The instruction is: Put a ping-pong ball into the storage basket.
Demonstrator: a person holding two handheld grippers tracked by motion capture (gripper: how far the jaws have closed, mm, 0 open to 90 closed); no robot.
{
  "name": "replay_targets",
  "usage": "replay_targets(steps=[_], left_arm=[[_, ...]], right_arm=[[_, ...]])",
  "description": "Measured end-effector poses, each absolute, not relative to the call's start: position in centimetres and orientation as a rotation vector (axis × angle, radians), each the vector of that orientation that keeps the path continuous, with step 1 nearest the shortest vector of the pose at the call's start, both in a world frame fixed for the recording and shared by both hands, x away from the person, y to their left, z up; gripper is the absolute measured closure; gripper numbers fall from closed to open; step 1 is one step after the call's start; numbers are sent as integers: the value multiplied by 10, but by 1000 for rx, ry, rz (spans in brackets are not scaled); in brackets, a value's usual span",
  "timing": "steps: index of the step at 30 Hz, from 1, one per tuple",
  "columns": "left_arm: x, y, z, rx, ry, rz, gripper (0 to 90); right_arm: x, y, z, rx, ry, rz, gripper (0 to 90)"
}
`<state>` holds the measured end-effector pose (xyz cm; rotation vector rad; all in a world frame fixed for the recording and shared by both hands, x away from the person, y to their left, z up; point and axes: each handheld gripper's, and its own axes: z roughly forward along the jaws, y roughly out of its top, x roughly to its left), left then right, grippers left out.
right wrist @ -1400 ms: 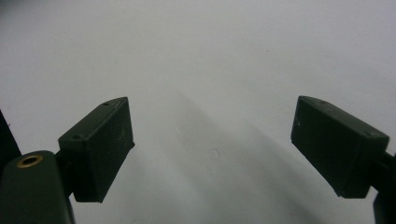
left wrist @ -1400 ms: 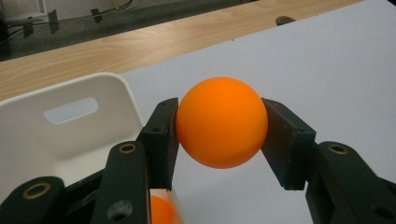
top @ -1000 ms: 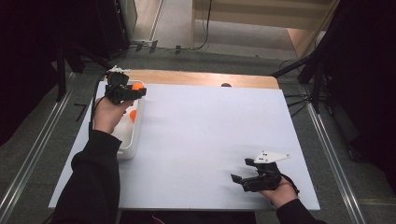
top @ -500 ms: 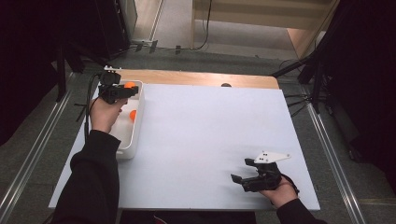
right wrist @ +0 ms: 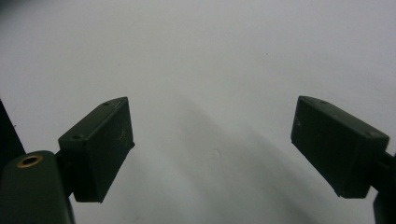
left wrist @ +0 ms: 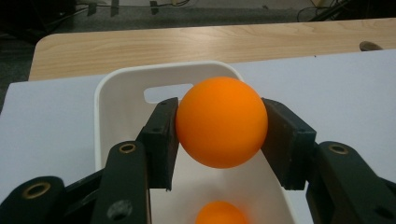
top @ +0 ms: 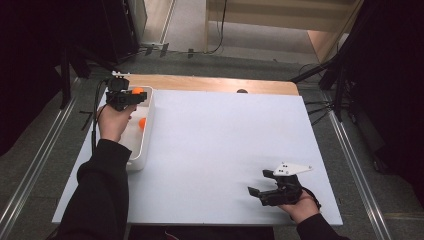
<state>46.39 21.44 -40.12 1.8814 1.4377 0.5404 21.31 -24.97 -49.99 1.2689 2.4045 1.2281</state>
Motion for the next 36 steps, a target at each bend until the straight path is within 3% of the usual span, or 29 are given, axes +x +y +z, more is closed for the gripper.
replay_targets(steps=[18,23,36], left_arm=[[473,212,-408,1860,1437,546,490],[473,216,-404,1822,1442,490,352],[465,212,-393,1858,1369,493,308]], right_arm=[[213,-248,-499,1273,2409,1224,116],[213,-248,-499,1270,2409,1222,116],[213,-247,-499,1263,2416,1215,116]])
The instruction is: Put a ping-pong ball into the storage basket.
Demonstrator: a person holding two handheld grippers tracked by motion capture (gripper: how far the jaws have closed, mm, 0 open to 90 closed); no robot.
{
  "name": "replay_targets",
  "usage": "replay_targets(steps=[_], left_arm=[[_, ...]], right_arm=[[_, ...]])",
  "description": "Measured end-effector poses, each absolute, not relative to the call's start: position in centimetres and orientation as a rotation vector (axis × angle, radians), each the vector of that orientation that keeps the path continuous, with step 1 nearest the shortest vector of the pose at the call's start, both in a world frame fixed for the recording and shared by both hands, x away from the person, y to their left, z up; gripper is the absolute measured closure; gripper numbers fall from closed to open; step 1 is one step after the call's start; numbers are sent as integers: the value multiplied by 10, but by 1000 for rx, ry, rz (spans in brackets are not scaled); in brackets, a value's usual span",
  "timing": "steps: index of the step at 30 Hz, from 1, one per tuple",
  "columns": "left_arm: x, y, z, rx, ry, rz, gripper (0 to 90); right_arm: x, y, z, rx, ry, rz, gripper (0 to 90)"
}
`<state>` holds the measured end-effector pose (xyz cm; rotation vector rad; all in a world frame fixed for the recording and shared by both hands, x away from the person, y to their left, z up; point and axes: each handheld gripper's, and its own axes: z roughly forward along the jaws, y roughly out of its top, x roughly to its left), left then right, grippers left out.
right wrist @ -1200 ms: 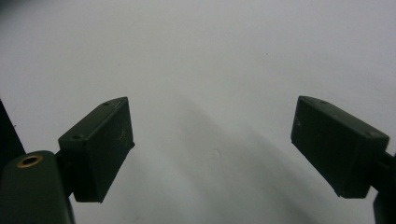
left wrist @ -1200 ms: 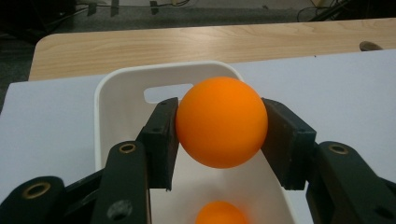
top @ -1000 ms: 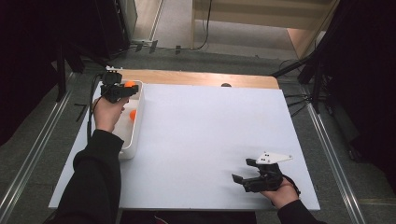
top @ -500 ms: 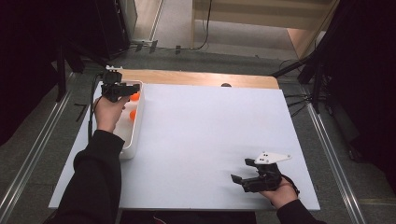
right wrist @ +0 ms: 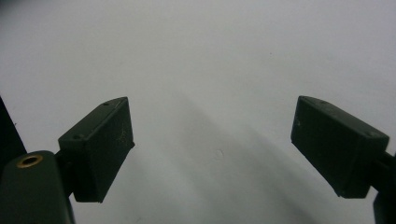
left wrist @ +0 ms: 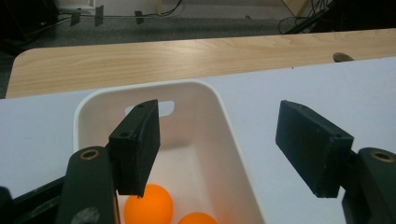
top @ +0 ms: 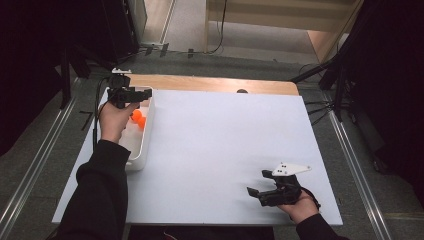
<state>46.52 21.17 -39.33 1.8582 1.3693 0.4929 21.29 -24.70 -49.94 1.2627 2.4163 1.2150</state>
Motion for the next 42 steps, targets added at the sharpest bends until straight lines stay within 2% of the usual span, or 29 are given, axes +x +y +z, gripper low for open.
replay_targets(steps=[22,34,39,42], left_arm=[[449,189,-380,1926,1191,332,308],[445,182,-382,1986,1149,325,308],[442,176,-382,1981,1117,282,307],[441,172,-382,1971,1090,248,280]], right_arm=[[213,-247,-499,1266,2413,1211,116],[211,-247,-498,1266,2411,1209,116],[211,-247,-498,1265,2412,1210,116],[211,-247,-498,1266,2412,1212,116]])
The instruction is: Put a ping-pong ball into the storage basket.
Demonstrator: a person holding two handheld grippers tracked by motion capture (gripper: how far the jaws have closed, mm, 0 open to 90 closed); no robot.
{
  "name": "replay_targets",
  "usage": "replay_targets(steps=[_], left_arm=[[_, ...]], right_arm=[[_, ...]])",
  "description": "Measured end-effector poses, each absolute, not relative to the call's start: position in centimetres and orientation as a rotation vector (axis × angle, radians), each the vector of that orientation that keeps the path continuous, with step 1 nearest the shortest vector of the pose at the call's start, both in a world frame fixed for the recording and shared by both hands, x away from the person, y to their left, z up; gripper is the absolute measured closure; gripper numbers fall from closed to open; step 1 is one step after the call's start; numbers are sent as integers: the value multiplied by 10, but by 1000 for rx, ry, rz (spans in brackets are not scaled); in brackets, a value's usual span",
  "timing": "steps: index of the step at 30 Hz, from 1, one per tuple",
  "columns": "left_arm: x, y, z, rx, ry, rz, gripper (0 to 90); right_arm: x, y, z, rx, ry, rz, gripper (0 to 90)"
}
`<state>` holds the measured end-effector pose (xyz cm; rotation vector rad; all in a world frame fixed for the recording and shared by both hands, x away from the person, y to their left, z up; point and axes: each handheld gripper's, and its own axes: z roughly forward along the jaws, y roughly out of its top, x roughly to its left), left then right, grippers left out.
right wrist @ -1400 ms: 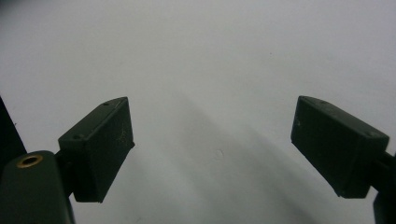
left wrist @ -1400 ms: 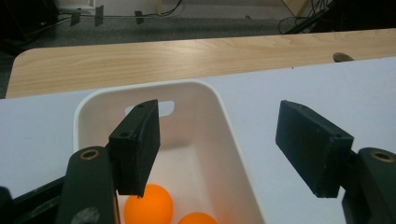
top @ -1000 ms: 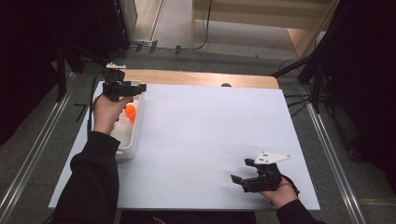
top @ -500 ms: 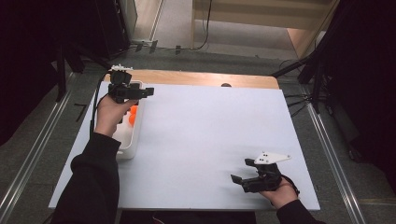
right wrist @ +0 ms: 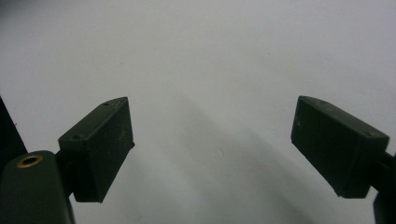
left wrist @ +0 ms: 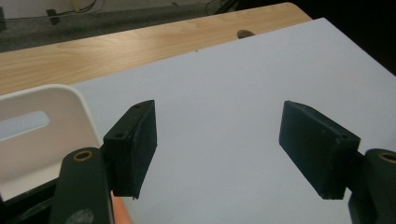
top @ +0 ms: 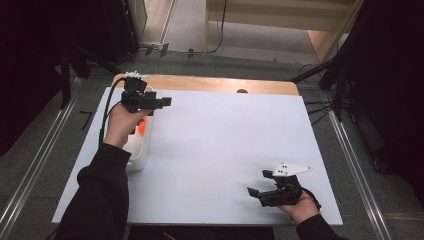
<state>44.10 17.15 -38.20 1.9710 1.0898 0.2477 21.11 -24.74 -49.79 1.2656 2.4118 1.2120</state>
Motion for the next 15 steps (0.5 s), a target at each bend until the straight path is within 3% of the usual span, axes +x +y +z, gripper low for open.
replay_targets(steps=[15], left_arm=[[430,153,-385,2018,998,193,279]], right_arm=[[210,-248,-498,1268,2412,1210,116]])
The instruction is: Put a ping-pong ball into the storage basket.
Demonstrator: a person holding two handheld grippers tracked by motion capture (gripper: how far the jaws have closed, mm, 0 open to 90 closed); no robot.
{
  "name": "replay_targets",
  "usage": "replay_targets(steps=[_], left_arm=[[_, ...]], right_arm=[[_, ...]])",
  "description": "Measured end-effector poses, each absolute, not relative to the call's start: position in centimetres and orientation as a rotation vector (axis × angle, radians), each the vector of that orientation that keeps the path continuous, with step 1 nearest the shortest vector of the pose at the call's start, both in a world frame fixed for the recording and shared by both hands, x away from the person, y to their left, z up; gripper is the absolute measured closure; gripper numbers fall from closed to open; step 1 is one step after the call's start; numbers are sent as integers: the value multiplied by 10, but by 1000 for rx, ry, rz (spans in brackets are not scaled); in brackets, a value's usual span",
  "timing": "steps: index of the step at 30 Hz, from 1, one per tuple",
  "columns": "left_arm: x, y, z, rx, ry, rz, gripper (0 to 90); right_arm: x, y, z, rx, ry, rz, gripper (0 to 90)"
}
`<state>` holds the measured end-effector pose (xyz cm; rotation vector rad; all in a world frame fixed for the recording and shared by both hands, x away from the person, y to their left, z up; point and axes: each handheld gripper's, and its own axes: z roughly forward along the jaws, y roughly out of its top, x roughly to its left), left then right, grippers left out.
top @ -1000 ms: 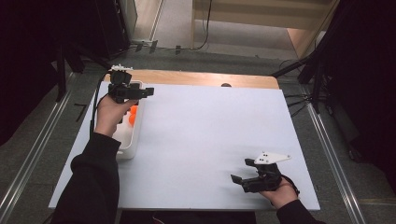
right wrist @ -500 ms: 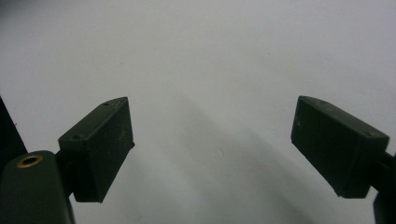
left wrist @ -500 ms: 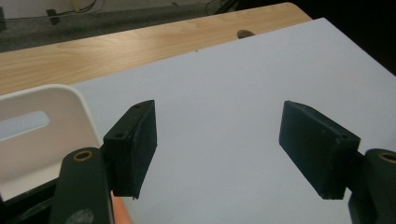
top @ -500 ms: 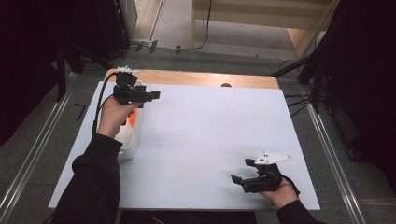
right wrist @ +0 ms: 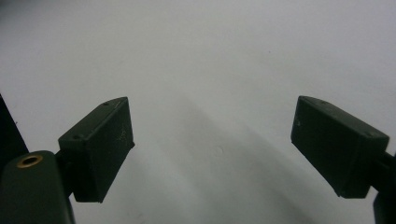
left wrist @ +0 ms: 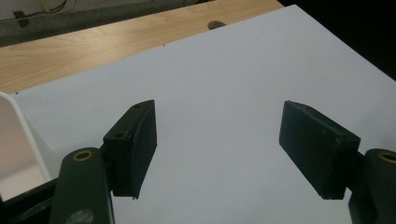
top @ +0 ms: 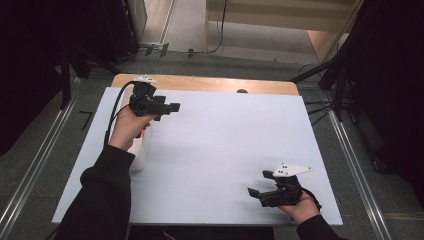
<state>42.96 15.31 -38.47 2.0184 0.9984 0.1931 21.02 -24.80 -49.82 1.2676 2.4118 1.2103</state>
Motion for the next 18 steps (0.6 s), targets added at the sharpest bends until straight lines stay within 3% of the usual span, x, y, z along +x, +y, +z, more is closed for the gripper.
replay_targets(steps=[18], left_arm=[[410,146,-387,2042,939,157,273]], right_arm=[[210,-249,-498,1279,2409,1210,116]])
